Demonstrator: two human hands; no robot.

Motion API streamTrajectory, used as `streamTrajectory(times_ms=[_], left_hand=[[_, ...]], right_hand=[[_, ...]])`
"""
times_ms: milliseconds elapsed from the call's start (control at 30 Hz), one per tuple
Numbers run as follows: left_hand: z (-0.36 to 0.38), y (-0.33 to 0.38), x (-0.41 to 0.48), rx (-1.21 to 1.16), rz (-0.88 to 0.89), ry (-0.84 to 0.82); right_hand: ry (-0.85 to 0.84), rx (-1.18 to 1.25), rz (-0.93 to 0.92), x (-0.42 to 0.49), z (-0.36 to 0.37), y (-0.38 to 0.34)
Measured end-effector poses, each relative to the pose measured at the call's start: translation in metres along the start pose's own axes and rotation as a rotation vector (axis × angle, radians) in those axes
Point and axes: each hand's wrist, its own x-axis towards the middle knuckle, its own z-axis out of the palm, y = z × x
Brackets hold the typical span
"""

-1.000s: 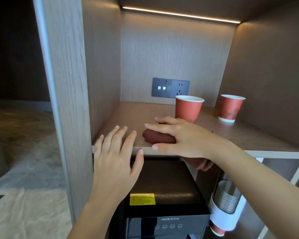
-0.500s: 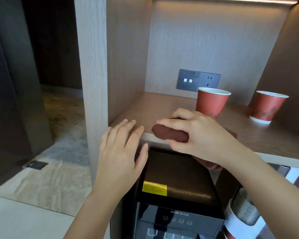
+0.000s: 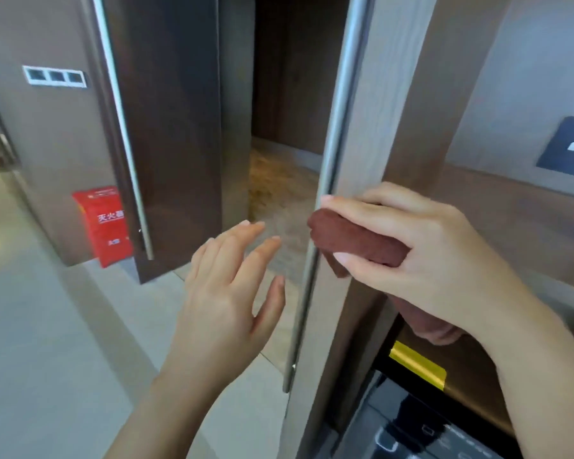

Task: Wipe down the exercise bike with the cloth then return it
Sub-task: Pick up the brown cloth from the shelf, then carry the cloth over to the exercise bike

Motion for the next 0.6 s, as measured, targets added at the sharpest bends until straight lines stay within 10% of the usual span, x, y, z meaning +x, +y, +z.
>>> streamTrajectory(times_ms=[600], left_hand=[[-0.246, -0.192, -0.164, 0.626, -0.519, 0.004]], right_hand=[[-0.144, 0.405, -0.422, 0.111, 0.231, -0.287]])
